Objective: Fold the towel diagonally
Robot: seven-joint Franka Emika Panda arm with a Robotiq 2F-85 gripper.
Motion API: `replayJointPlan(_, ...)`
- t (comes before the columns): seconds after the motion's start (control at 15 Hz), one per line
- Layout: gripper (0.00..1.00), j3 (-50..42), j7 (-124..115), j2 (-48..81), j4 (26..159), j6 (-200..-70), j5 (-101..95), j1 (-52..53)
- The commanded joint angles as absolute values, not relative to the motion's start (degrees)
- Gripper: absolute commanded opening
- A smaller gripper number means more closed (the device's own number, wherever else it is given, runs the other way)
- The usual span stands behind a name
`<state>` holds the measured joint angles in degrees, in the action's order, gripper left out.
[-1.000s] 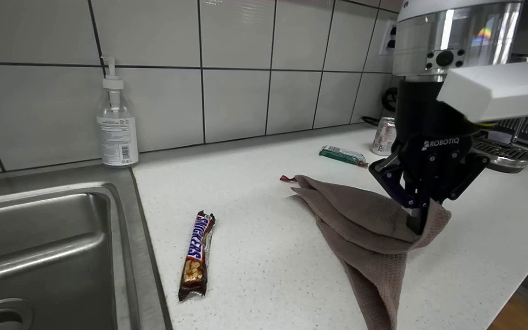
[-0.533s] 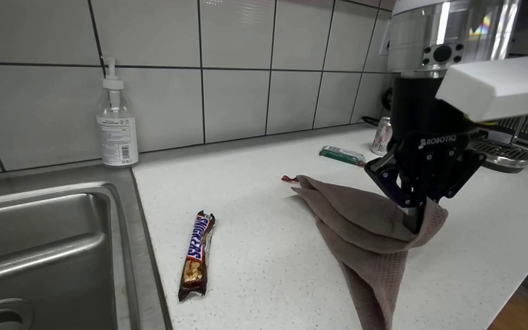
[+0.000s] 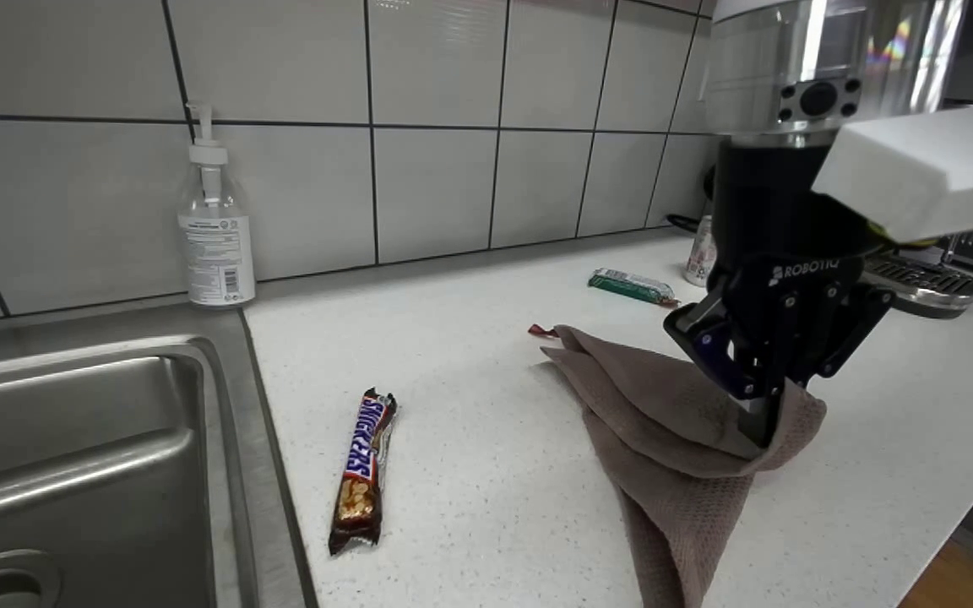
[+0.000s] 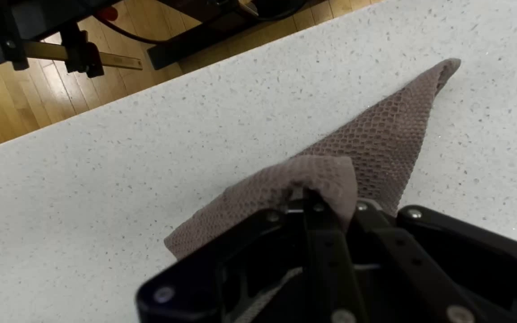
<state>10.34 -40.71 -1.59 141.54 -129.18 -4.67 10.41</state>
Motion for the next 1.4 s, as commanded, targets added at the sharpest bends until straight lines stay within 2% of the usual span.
replayJointPlan(0.0,0.01,11.28,-42.72,-1.69,140.57,-126.67,-6.52,10.88)
replayJointPlan(0.27,0.01,11.63,-42.63,-1.20,140.50,-126.40,-6.88,11.21)
replayJointPlan(0.4,0.30,11.83,-42.61,-1.07,140.47,-126.06,-7.01,11.32)
replayJointPlan(0.53,0.42,12.00,-42.61,-0.99,140.47,-125.69,-7.21,11.46)
replayJointPlan(1.0,0.96,11.80,-42.22,-1.21,140.48,-125.27,-7.76,11.52)
replayJointPlan(1.07,0.99,11.76,-42.11,-1.36,140.50,-125.24,-7.71,11.47)
replayJointPlan(1.33,1.00,11.37,-40.87,-2.14,140.60,-125.01,-6.99,11.16)
